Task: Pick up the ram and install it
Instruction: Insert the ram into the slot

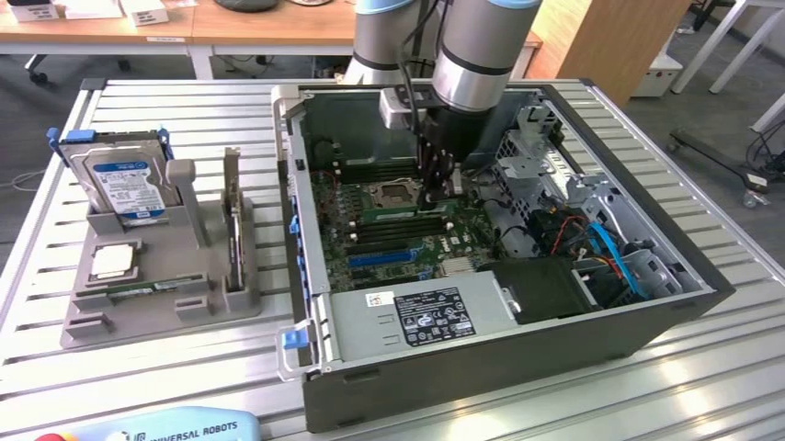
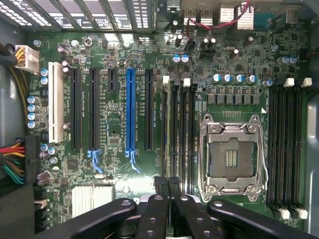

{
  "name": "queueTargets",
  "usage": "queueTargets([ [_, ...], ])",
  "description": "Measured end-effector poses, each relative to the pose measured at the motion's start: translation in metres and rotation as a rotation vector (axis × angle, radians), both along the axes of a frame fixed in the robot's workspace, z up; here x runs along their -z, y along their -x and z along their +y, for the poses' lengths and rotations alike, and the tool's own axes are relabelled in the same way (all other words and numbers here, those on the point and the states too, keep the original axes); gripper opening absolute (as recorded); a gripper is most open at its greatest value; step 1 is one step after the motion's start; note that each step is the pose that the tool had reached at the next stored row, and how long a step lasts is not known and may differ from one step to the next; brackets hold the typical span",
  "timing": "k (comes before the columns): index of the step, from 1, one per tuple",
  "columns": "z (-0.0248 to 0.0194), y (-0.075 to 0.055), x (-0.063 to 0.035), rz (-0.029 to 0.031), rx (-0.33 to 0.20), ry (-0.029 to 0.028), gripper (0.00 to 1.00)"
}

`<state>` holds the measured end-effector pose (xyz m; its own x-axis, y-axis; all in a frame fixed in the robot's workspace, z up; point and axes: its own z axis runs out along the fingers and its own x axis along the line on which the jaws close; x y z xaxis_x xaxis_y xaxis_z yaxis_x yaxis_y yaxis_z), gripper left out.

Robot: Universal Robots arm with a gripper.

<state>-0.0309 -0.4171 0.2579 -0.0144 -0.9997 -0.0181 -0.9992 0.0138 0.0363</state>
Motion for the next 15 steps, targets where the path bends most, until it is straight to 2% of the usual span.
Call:
queueTargets([
  [12,-0.0001,0.0002,0.0057,0.0,0.0,0.0003,0.12],
  [15,0.0,0.0001,0.0096,0.0,0.0,0.0,0.12],
])
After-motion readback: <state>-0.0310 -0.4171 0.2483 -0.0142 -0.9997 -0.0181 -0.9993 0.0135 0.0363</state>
